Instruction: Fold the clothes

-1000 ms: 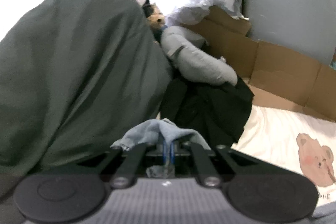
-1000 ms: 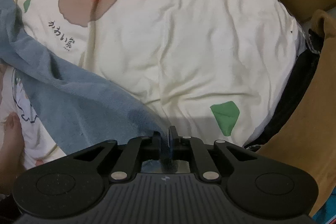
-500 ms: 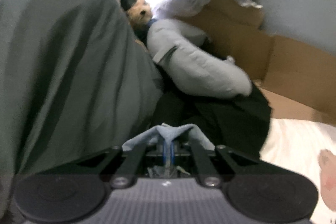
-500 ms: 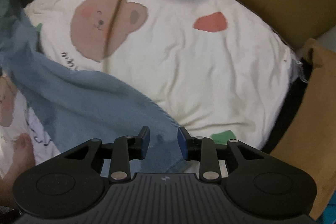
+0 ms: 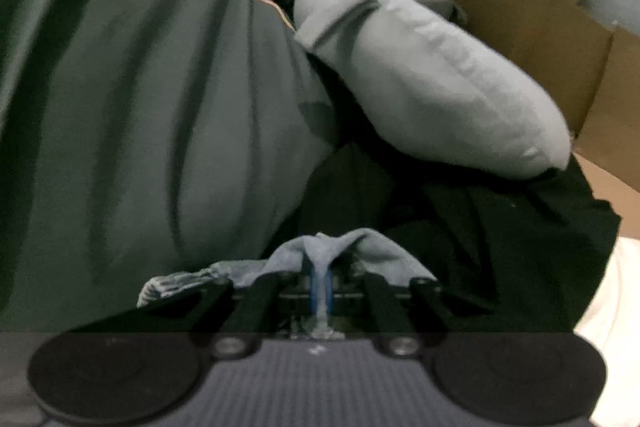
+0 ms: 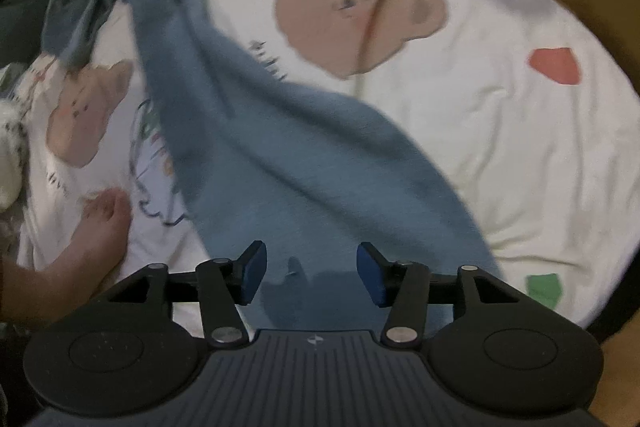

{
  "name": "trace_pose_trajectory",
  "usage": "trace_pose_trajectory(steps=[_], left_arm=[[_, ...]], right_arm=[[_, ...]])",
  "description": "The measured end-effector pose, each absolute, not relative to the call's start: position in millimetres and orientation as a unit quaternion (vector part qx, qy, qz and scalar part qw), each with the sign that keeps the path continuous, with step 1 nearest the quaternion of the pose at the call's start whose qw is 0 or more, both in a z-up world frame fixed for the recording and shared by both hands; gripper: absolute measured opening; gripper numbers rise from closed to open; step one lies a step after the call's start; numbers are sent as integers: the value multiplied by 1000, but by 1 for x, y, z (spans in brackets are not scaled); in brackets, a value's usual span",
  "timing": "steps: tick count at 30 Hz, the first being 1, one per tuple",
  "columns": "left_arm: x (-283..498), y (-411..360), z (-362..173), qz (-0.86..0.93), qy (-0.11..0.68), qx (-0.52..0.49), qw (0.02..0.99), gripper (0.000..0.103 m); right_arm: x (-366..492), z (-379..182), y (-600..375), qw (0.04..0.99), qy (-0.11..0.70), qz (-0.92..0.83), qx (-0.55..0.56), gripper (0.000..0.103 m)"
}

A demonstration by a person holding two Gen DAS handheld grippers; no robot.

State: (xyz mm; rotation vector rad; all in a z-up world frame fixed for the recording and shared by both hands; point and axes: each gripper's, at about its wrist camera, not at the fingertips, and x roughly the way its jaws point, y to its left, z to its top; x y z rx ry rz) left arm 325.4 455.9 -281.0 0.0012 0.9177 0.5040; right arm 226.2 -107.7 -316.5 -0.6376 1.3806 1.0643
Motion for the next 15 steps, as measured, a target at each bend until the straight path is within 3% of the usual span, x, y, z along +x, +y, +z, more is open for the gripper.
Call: trace_pose_trajectory(steps=[6,15], left_arm=[[341,453,-301,252,459,28,852,5],[334,448,-303,254,469,29,845,13]], right_arm=[[196,-327,-95,567,586,490,-308,72],[161,-357,-79,536,554,515,-375,74]])
